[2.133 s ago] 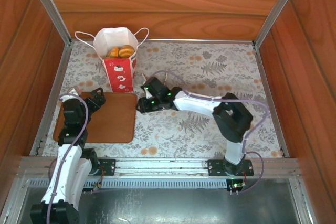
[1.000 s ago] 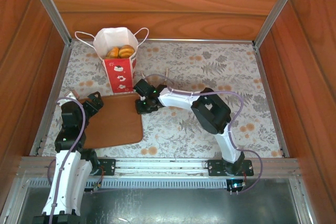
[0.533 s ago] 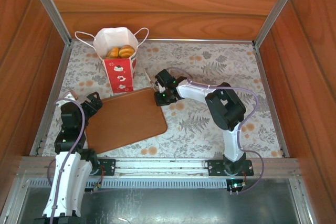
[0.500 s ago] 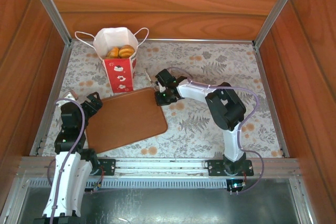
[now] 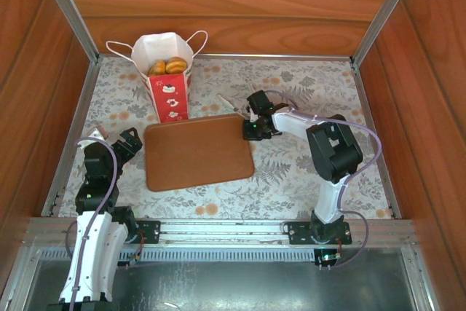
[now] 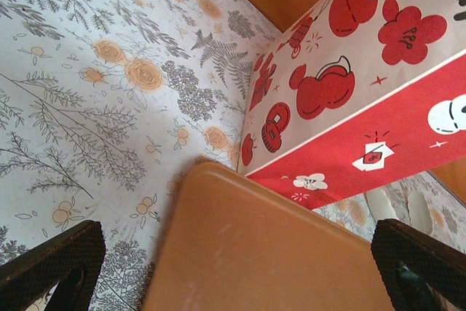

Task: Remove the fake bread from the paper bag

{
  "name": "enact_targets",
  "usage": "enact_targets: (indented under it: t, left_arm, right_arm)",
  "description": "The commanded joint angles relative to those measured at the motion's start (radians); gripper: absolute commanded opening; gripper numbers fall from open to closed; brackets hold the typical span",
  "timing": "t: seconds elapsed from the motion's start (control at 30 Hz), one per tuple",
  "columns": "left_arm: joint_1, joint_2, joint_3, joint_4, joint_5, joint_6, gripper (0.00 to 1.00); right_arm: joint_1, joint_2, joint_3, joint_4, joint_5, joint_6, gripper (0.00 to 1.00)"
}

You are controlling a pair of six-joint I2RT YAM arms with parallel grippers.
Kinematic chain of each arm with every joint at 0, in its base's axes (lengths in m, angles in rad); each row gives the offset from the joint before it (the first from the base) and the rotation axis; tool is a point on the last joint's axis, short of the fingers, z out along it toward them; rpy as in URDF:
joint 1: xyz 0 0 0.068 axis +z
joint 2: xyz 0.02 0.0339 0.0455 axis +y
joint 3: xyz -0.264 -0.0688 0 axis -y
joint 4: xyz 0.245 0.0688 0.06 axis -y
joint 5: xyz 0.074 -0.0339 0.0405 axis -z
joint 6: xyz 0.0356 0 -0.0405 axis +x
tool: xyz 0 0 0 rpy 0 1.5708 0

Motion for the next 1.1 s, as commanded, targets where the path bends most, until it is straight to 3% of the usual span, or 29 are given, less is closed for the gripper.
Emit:
enact_targets:
  t: [0.0, 0.17, 0.6, 0.97, 1.07]
  left_arm:
    - [0.002, 0.002, 0.007, -0.022, 0.006, -0.003, 0.99]
    - [0.002, -0.002, 0.004, -0.021, 0.004, -0.004, 0.99]
    - [0.003, -0.005, 0.002, -0.021, 0.012, -0.006, 0.99]
    - [0.003, -0.014, 0.005, -0.021, 0.007, 0.011, 0.97]
    - [0.003, -0.001, 0.020, -0.020, 0.012, 0.027, 0.93]
  right_arm:
    - [-0.044, -0.017, -0.046, -0.101, 0.133, -0.042, 0.06]
    - [-0.104, -0.057, -0.074, -0.149, 0.199, -0.107, 0.06]
    - [-0.350, -0.109, -0.088, -0.213, 0.138, -0.103, 0.07]
    - [-0.390, -0.113, -0.078, -0.254, 0.317, -0.299, 0.06]
    - [-0.393, -0.118, -0.080, -0.225, 0.267, -0.344, 0.06]
